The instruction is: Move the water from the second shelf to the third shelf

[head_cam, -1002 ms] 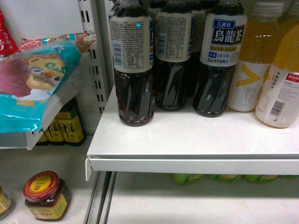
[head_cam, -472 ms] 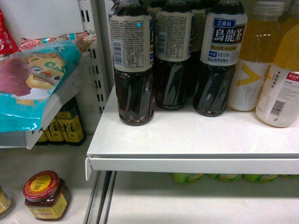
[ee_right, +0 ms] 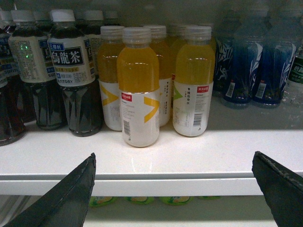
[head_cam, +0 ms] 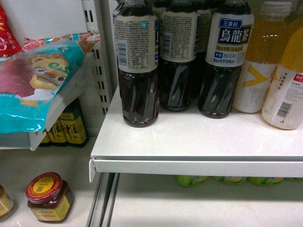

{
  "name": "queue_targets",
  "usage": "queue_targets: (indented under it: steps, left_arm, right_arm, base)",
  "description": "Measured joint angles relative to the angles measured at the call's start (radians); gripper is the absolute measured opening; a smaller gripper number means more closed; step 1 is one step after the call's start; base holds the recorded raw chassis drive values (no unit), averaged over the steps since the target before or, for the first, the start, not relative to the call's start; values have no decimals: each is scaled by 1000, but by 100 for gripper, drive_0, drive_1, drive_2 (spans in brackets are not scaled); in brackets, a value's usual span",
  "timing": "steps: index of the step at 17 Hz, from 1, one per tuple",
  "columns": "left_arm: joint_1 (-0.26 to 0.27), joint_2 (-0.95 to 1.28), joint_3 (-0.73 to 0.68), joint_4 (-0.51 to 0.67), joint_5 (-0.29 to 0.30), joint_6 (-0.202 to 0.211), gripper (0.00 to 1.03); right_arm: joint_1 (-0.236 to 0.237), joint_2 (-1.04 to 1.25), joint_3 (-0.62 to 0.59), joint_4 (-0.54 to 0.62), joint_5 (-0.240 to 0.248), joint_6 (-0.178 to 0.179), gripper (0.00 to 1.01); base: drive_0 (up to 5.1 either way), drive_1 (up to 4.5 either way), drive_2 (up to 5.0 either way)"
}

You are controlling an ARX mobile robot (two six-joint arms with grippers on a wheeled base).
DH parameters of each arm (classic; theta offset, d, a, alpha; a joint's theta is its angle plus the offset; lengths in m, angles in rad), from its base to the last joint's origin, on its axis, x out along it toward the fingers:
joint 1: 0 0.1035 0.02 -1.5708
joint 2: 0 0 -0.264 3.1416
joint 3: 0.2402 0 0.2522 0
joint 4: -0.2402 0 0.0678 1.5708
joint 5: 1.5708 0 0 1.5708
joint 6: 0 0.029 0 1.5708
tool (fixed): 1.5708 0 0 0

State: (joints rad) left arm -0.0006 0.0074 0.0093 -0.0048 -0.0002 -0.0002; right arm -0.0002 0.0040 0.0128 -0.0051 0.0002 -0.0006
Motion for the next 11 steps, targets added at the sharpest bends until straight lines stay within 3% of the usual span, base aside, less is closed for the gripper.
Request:
queue_targets:
  steps: [11]
  left_arm:
    - [0,0,0,0,0,0,98]
  right_arm:
    - [0,0,0,0,0,0,98]
  base:
    - [0,0,0]
